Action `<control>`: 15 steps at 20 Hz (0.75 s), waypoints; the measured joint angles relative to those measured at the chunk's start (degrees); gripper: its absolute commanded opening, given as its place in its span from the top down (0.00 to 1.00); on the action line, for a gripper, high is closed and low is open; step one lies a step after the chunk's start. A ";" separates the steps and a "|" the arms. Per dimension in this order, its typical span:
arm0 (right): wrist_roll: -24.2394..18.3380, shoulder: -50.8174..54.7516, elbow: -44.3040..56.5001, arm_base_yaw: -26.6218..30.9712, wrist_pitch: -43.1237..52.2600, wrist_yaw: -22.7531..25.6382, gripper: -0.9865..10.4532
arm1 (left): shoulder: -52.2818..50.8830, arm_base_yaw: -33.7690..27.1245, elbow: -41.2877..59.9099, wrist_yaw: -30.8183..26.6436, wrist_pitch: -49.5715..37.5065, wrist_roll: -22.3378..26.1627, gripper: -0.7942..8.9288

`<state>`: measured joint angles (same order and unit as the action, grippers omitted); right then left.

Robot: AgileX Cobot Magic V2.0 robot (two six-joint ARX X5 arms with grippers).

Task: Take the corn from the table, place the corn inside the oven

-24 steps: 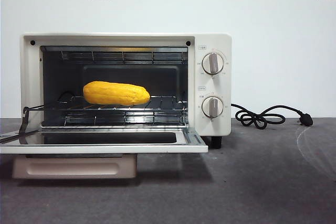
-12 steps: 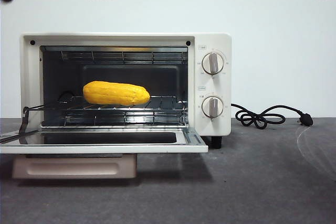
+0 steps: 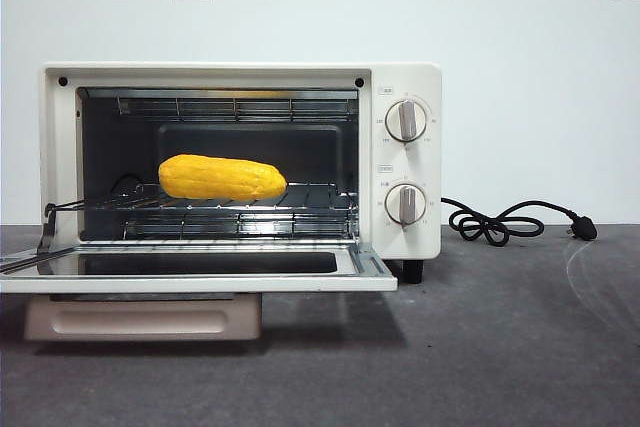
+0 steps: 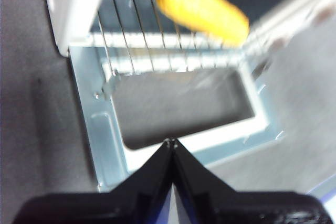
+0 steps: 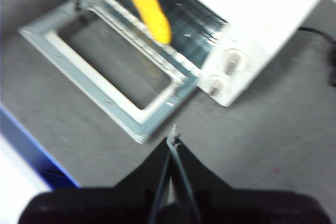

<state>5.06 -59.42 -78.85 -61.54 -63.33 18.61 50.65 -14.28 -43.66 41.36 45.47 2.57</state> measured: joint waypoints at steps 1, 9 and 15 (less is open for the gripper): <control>-1.01 0.00 0.00 1.64 1.42 -3.56 0.92 | 0.66 -3.37 0.85 1.66 -1.11 -0.04 0.93; -5.77 -1.14 0.00 11.80 4.26 -13.49 0.92 | 17.11 -8.50 3.15 1.75 -8.94 -0.79 0.93; -6.64 -1.38 0.00 13.27 4.57 -15.21 0.92 | 27.50 -8.81 3.17 0.26 -11.61 -1.11 0.93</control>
<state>-1.58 -60.80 -78.85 -48.27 -58.76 3.40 78.15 -23.09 -40.49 41.63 33.87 1.45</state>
